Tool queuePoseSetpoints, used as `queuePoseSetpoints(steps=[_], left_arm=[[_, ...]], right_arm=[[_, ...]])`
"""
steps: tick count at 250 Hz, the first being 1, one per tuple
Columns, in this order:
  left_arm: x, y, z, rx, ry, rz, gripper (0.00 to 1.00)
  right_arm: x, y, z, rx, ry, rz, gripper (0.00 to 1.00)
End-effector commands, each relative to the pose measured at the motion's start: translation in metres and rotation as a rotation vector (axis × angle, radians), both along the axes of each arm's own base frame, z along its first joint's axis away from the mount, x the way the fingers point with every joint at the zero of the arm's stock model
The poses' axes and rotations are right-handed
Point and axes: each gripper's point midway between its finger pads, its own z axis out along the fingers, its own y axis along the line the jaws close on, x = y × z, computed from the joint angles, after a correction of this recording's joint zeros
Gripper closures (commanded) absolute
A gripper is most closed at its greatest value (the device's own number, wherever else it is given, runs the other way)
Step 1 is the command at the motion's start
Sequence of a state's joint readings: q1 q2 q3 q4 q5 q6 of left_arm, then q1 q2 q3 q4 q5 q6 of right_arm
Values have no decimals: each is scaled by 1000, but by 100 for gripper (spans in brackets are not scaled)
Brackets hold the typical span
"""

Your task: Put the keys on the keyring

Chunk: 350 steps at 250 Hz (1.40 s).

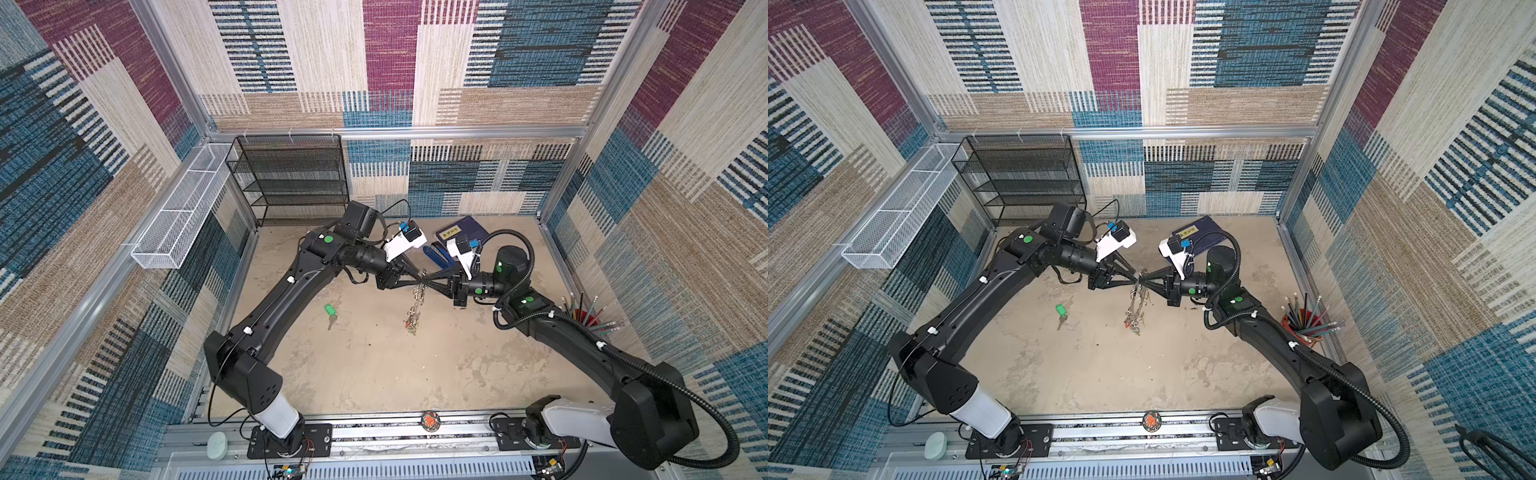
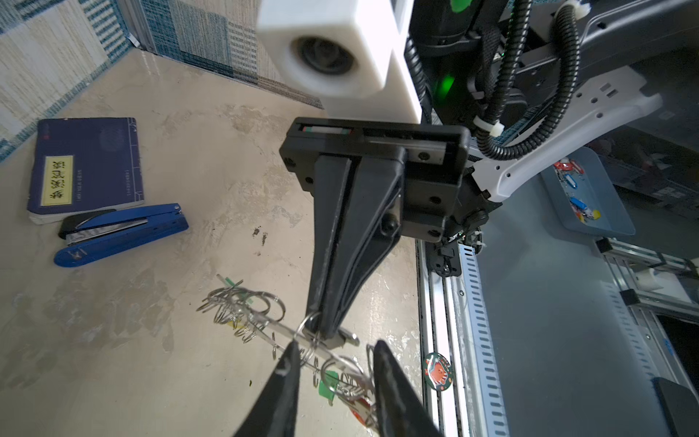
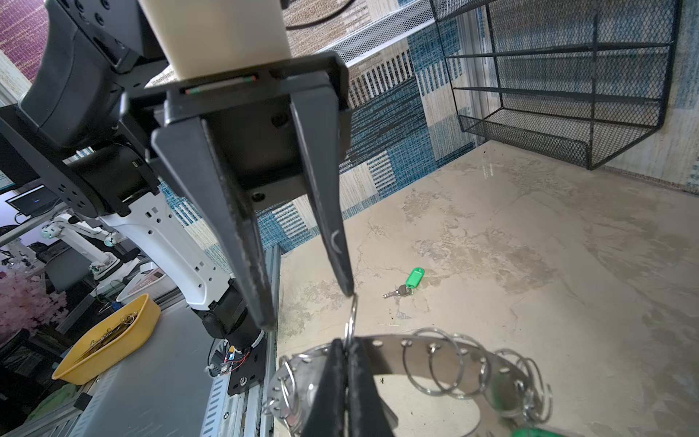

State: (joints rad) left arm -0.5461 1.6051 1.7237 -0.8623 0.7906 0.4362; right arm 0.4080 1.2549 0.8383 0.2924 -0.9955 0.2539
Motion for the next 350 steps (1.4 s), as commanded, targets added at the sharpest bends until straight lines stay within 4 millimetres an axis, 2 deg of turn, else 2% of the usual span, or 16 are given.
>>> queuePoseSetpoints(steps=[1,69,185,242,301,350], left_arm=[[12,0,12,-40,-58,52,61],[-4,-9,5,-38,28,-47,63],[-1,-13,-3,-6,52,-44,81],[-6,-9,-8,13,59,-57,83],[-7,-10,-9,13,66,-63,90],[-5,-11,-9,6,69,-50,100]], right_arm=[[-7,1,14,31,-59,30,100],[-8,2,14,33,-60,34,100],[-10,2,16,35,-67,37,100],[-9,3,16,35,-66,38,100],[-9,4,15,35,-63,39,100],[-8,4,15,34,-63,35,100]])
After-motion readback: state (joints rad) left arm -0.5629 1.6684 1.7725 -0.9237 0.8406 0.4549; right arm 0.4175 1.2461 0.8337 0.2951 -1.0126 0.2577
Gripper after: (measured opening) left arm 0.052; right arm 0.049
